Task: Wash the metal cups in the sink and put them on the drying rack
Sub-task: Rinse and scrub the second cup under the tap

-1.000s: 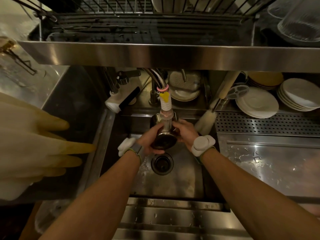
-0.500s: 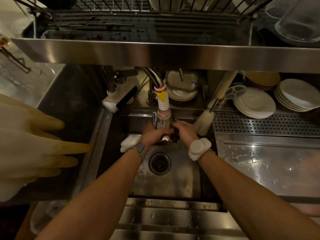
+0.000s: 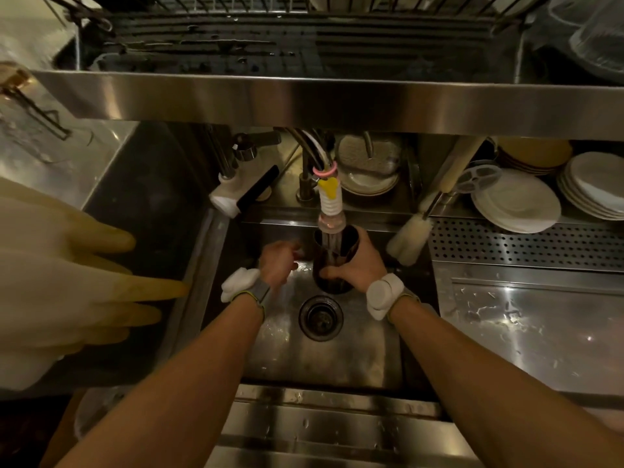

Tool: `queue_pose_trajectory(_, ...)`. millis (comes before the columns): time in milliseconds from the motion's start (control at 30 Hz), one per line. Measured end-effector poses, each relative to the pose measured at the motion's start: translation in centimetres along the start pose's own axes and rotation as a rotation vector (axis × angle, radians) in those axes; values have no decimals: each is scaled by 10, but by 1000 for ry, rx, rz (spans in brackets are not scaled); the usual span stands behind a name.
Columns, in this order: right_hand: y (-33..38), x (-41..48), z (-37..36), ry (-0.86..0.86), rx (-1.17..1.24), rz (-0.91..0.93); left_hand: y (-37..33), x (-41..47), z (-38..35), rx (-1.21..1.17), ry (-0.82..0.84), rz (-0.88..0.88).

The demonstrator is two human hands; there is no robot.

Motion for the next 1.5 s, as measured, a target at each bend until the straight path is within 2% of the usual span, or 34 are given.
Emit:
queue_pose_trajectory(133, 5, -5, -22, 37, -43, 71, 6, 8, 13, 99, -34, -85)
queue_pose_trajectory(233, -1, -11, -17, 10, -10, 77, 15, 11, 18, 85, -69, -102)
queue_pose_trajectory(333, 1, -11, -10, -35, 53, 87, 20, 14, 13, 71, -49, -119)
queue_pose_trajectory(433, 3, -16, -17, 0, 32, 114, 19, 14, 11, 97, -15, -107)
queue_pose_trajectory(567, -1, -16, -3, -95, 87, 114, 12, 2, 8, 171, -2, -122)
queue_pose_trajectory(700, 5, -17, -12, 2, -25, 139, 11, -2, 8, 192, -12, -117)
queue_pose_trajectory(833, -2, -12, 4, -85, 21, 108, 16, -2, 10, 175, 21, -119)
queue_pose_trajectory(967, 3, -13, -8, 1, -73, 163, 27, 3, 15, 193, 8, -98)
queue_pose_trajectory(1100, -4, -9, 4, -61, -30, 125, 32, 6, 21, 227, -13, -103)
queue_pose_trajectory(1200, -1, -10, -12, 16, -85, 155, 31, 7, 22, 246, -29, -110)
queue_pose_trajectory(1300, -2, -9, -8, -13, -85, 149, 26, 5, 20, 257, -16, -136)
queue_pose_trajectory(1500, 0, -4, -6, 43, -305, 109, 7, -2, 7, 287, 33, -186)
Point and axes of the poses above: each hand's wrist, its own x-axis towards the middle knuckle, its own z-axis out of the back of the hand, y = z × x, the point moved 6 cm from there along x, towards the middle knuckle, and after that the axes turned 5 degrees about -z, right-handed, at the moved point
